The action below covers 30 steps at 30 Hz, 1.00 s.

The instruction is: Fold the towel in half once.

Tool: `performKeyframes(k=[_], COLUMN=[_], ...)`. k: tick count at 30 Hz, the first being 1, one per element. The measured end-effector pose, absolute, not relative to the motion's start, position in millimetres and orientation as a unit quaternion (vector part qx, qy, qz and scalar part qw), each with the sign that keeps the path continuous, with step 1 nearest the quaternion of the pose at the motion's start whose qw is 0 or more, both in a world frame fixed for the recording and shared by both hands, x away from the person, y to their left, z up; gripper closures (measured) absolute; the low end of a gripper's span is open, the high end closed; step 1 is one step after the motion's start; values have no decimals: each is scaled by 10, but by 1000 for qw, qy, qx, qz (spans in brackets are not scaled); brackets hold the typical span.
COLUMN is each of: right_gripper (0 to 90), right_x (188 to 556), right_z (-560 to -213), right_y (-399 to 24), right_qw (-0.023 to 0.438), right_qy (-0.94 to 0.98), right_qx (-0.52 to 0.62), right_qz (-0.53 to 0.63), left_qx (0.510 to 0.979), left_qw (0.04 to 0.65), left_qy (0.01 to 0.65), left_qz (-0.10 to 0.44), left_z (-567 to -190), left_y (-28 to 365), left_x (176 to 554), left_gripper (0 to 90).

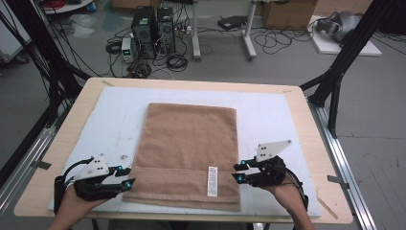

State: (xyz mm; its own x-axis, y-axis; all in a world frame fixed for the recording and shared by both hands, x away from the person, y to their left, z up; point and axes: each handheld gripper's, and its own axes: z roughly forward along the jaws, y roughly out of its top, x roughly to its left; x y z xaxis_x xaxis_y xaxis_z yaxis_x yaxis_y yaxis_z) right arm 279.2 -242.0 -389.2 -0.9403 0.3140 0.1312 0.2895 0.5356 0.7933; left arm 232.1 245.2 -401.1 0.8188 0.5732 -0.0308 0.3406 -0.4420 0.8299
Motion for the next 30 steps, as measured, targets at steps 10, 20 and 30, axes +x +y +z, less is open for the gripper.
performKeyframes(k=[10,20,30], right_gripper=[624,703,766], right_x=[2891,2816,2786], right_z=[-4116,-4349,-4406], right_y=[-2311,-2116,-2128], right_qw=[7,-24,-38], right_qy=[883,905,908], right_qx=[179,150,136], right_qz=[434,399,394], left_qx=[843,855,854], left_qw=[440,418,422], left_qy=[279,287,288], left_qz=[136,109,100], left_z=[-4223,-4437,-4444], left_y=[2358,2369,2396], left_x=[2502,2533,2468], left_gripper=[571,719,767])
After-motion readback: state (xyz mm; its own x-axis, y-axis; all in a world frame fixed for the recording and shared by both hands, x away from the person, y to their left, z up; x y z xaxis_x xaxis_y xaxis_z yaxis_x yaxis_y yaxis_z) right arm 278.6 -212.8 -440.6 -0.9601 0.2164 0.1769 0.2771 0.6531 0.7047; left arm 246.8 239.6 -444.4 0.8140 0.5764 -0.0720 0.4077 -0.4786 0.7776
